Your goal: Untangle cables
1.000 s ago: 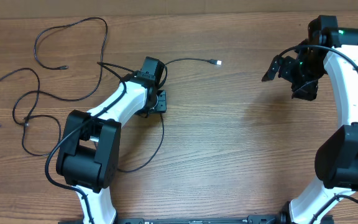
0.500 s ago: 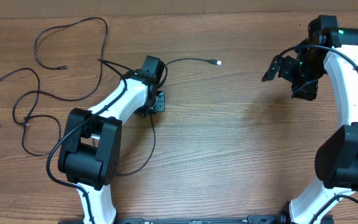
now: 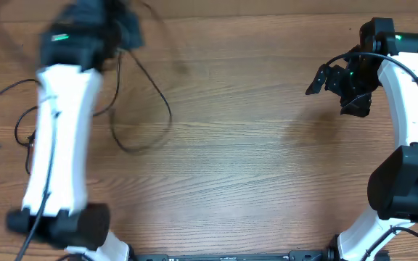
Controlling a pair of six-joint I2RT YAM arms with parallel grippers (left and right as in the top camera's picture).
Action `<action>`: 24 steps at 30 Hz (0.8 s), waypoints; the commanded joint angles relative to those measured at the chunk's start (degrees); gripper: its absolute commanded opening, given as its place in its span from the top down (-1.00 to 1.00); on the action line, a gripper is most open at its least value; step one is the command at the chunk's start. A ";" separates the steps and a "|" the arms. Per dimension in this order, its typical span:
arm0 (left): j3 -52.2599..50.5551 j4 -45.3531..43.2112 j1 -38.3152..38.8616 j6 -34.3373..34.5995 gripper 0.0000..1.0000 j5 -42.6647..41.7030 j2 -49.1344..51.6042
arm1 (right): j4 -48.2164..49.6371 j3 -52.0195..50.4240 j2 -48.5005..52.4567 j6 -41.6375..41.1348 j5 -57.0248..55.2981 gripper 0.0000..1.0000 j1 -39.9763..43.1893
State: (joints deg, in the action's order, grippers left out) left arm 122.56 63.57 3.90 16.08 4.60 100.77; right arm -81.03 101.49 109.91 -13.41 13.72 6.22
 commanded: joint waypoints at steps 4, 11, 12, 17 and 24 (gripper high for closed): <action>7.69 3.85 -13.99 -1.29 0.92 0.28 -7.67 | 0.37 0.07 0.37 0.42 0.44 -1.00 -0.20; 7.67 7.61 -24.33 -1.31 0.92 3.23 -9.75 | 0.76 0.07 0.37 0.17 0.48 -1.00 -0.20; 7.67 8.20 -25.33 -1.31 0.92 4.15 -9.49 | 0.74 0.07 0.37 0.20 0.48 -1.00 -0.20; 7.67 10.40 -28.81 -1.29 0.92 13.88 -7.74 | 0.26 0.07 0.37 0.20 0.48 -1.00 -0.20; 7.67 12.00 -35.06 8.35 0.91 18.73 -4.57 | 0.04 0.07 0.37 0.20 0.46 -1.00 -0.20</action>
State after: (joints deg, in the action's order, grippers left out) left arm 129.80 75.20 -28.36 18.41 19.16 94.67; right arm -81.03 101.49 109.91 -13.47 13.72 6.22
